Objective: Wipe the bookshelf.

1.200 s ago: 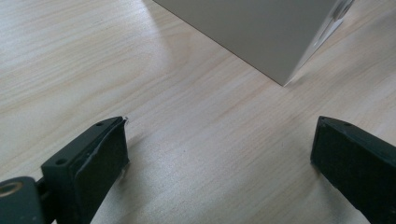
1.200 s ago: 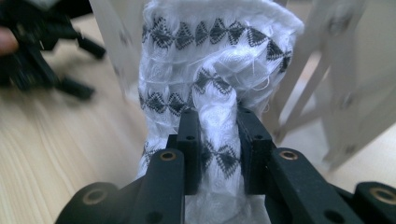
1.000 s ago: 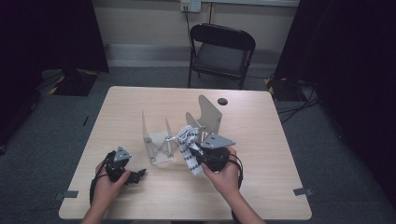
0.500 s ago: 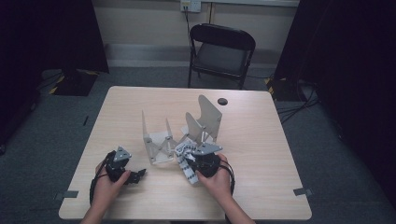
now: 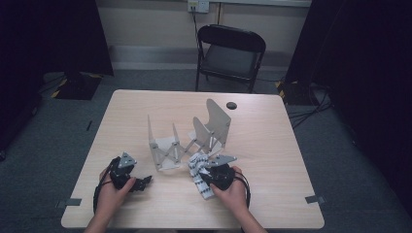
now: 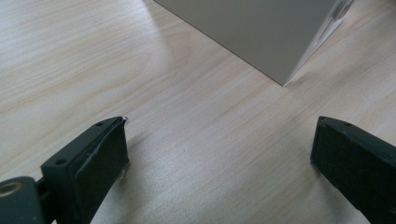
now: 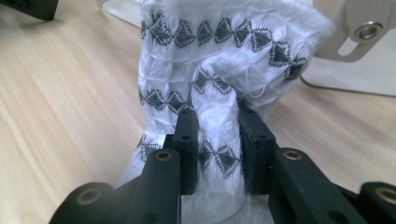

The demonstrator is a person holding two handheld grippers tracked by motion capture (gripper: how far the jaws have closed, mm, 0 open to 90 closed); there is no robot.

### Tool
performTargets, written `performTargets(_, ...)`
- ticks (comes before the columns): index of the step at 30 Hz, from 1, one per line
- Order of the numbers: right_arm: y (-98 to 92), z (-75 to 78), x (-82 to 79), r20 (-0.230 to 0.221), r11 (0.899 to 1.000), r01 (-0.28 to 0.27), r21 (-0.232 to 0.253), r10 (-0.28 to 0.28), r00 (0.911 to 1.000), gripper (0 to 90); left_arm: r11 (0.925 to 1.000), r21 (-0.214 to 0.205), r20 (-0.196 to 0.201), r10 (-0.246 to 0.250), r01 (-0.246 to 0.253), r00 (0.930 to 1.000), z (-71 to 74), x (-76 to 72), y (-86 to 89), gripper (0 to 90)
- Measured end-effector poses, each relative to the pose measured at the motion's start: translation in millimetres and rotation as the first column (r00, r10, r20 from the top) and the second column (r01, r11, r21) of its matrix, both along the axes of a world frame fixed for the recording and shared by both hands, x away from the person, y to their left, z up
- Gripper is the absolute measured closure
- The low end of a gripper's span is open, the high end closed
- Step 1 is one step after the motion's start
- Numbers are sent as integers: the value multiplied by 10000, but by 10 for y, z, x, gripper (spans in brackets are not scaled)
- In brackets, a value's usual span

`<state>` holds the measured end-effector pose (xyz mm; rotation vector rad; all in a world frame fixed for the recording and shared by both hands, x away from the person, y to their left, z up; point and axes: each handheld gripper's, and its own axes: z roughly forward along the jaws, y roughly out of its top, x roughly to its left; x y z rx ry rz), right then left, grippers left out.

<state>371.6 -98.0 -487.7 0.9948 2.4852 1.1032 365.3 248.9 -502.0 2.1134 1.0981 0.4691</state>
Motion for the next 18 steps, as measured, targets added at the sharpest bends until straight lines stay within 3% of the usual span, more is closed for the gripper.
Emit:
performTargets(6, -78, 106, -77, 156, 9998, -166, 70, 165, 9997, 716, 10000, -2, -1, -1, 1, 10000, 0, 0, 0, 36)
performTargets(8, -112, 233, -128, 632, 9995, -194, 234, 179, 9978, 722, 10000, -3, -2, 2, -2, 10000, 0, 0, 0, 36)
performTargets(9, -112, 233, -128, 632, 9995, -194, 234, 179, 9978, 722, 10000, -4, -1, 3, -3, 10000, 0, 0, 0, 36)
performTargets(12, -137, 412, -170, 1224, 9974, -132, 702, 45, 9925, 729, 10000, -2, -2, 0, 0, 10000, 0, 0, 0, 36)
performTargets(16, -108, 659, -196, 2078, 9928, -134, 1193, -118, 9781, 731, 10000, -4, -5, 6, -6, 10000, 0, 0, 0, 36)
performTargets(18, -62, 735, -171, 2245, 9919, -126, 1261, -162, 9743, 730, 10000, -3, -4, 6, -6, 10000, 0, 0, 0, 36)
